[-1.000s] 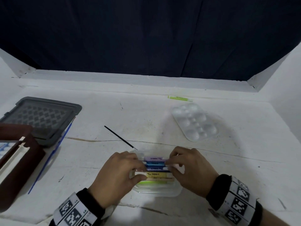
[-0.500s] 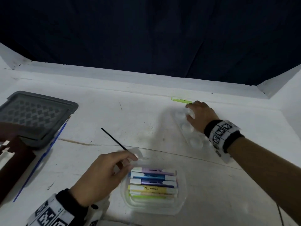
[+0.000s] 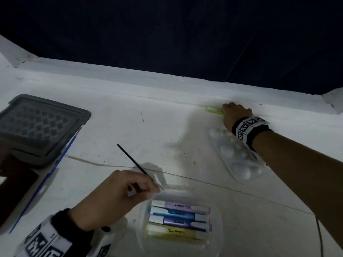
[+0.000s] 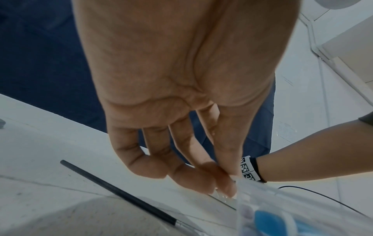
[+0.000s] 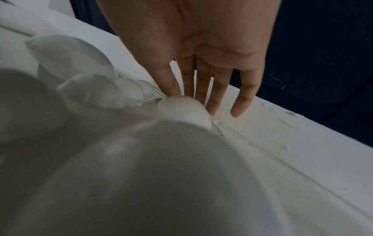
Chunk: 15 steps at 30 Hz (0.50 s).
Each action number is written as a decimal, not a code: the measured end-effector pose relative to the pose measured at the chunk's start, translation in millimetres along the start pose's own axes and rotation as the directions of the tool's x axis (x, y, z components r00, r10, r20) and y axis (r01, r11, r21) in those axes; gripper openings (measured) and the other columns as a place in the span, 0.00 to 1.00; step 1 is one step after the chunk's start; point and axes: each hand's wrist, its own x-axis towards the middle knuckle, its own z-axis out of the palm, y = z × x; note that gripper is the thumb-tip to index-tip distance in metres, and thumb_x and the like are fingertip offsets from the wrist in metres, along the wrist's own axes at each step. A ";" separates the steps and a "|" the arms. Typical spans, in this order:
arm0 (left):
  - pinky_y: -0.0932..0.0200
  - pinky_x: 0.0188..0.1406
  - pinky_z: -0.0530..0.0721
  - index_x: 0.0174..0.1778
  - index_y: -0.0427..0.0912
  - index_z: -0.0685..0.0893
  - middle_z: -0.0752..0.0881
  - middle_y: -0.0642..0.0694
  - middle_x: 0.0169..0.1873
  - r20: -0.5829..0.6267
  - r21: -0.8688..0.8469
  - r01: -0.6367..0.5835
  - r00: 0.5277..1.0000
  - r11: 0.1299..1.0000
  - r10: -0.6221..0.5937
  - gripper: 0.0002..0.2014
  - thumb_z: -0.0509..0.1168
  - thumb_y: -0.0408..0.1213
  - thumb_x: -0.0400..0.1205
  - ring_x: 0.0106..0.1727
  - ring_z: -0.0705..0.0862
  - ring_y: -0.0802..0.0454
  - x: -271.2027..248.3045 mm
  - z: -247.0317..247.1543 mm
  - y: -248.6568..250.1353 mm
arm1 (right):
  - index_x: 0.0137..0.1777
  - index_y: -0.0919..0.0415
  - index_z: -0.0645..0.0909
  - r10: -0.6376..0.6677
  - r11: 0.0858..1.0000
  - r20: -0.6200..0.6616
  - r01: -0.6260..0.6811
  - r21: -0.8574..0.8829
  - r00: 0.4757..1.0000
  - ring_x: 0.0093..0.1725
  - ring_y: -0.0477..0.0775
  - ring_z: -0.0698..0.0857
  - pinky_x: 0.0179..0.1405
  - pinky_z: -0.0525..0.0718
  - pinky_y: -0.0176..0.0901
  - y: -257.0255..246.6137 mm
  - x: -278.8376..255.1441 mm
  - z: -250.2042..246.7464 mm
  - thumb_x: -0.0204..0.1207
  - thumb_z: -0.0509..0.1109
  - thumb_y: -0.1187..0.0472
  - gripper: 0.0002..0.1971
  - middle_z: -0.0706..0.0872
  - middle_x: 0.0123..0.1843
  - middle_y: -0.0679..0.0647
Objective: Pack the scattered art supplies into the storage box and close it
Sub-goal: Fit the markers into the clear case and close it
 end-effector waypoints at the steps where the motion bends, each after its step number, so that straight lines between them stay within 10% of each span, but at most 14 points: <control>1: 0.70 0.45 0.81 0.46 0.60 0.92 0.91 0.66 0.44 0.001 0.000 -0.004 1.000 1.000 0.004 0.05 0.74 0.43 0.80 0.47 0.88 0.62 -0.1 0.3 -1.1 | 0.71 0.60 0.72 0.003 0.999 0.002 -0.003 -0.054 1.000 0.66 0.64 0.76 0.67 0.72 0.58 -1.1 0.7 -0.4 0.81 0.56 0.63 0.18 0.75 0.69 0.60; 10: 0.67 0.41 0.82 0.46 0.62 0.90 0.90 0.62 0.41 -0.031 0.045 -0.025 0.999 0.999 0.026 0.06 0.73 0.43 0.81 0.44 0.87 0.61 -1.0 3.2 -3.6 | 0.67 0.59 0.73 -0.087 0.976 -0.104 0.063 -0.210 0.991 0.66 0.60 0.74 0.59 0.74 0.53 -19.9 -15.7 -22.6 0.78 0.60 0.65 0.17 0.77 0.65 0.56; 15: 0.69 0.38 0.80 0.51 0.67 0.88 0.89 0.58 0.39 -0.030 0.078 -0.047 0.998 0.996 0.050 0.10 0.72 0.43 0.82 0.39 0.87 0.59 -6.7 5.2 -4.1 | 0.57 0.61 0.76 -0.173 0.969 -0.373 0.225 0.100 0.911 0.56 0.59 0.76 0.50 0.79 0.53 -41.9 -71.2 -58.3 0.82 0.60 0.62 0.07 0.80 0.54 0.55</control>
